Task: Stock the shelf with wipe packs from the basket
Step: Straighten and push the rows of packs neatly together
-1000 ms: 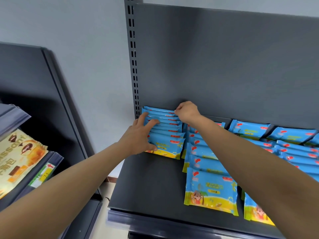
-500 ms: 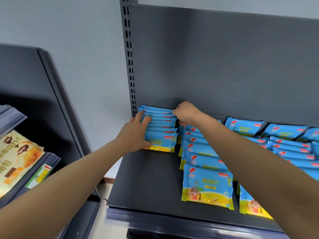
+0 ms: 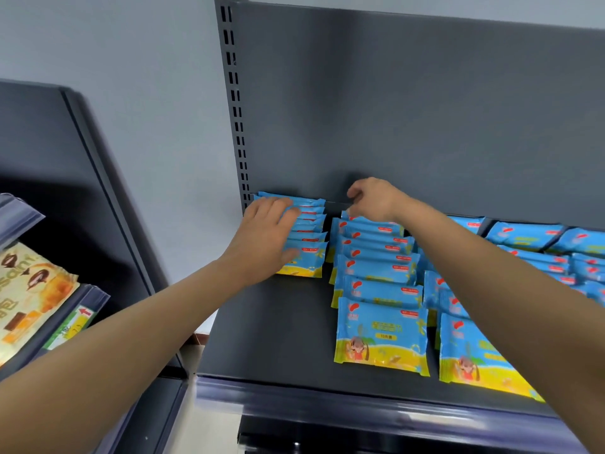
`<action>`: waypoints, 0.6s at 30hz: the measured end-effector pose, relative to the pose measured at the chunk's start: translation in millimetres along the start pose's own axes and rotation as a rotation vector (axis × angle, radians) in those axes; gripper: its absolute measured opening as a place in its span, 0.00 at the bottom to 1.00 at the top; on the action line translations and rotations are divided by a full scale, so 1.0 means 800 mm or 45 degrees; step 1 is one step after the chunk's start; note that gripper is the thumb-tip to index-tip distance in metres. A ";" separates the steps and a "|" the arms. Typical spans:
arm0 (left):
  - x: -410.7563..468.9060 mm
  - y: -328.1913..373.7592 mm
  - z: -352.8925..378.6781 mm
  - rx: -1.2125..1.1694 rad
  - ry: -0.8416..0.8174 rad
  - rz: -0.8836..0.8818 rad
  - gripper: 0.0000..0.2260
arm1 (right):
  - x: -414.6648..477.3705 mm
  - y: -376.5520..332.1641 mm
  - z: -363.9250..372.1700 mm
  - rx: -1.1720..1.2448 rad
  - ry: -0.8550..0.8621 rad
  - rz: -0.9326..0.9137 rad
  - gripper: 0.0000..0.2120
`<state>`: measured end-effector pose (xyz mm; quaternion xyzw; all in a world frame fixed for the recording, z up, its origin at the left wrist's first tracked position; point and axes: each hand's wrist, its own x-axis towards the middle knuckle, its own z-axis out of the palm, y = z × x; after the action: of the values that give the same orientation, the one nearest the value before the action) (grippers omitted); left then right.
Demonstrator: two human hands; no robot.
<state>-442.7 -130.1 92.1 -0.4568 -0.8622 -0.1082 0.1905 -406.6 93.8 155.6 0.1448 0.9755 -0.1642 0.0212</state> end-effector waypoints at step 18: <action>0.017 0.134 0.055 -0.062 -0.549 0.295 0.42 | -0.011 0.090 0.024 -0.240 -0.256 0.106 0.33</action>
<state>-370.6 -44.3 59.4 -0.5696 -0.8219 -0.0066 0.0022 -377.3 150.3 115.9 0.1655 0.9727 -0.0844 0.1393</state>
